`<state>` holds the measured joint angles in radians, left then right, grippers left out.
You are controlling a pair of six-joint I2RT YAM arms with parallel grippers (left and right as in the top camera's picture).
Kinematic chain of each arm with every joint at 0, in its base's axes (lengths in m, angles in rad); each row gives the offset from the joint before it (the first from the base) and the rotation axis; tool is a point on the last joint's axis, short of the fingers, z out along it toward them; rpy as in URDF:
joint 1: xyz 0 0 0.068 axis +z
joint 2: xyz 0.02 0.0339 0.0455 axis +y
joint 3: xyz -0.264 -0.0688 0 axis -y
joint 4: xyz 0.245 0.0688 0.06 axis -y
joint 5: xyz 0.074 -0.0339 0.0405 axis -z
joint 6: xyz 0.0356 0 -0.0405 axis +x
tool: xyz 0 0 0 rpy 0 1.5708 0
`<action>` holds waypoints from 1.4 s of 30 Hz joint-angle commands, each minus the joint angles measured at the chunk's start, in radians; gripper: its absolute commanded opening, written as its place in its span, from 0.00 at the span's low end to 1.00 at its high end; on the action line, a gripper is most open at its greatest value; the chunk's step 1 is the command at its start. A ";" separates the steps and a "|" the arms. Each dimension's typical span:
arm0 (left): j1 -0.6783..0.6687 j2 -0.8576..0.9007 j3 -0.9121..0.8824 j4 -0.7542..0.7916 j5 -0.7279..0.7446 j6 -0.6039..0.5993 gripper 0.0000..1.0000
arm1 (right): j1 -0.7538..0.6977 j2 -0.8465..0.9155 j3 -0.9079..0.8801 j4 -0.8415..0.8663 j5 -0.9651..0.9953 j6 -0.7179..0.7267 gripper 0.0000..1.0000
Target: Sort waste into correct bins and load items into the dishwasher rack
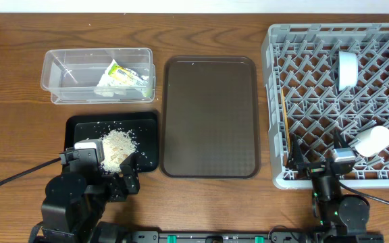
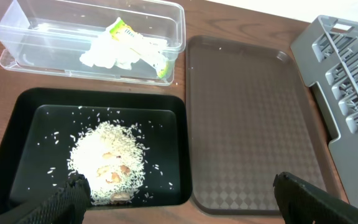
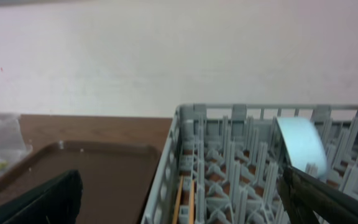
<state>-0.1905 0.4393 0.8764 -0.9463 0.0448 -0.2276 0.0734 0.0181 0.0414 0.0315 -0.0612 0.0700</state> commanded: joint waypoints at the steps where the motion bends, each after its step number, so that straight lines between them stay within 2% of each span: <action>1: 0.004 -0.003 -0.004 -0.003 -0.012 0.014 0.97 | 0.009 -0.013 -0.037 -0.016 0.023 -0.008 0.99; 6: 0.004 -0.003 -0.004 -0.003 -0.012 0.014 0.97 | 0.010 -0.013 -0.036 -0.109 0.031 -0.007 0.99; 42: 0.004 -0.003 -0.004 -0.003 -0.012 0.014 0.97 | 0.010 -0.013 -0.036 -0.104 0.031 -0.008 0.99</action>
<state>-0.1905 0.4393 0.8764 -0.9463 0.0452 -0.2276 0.0753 0.0124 0.0074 -0.0692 -0.0441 0.0700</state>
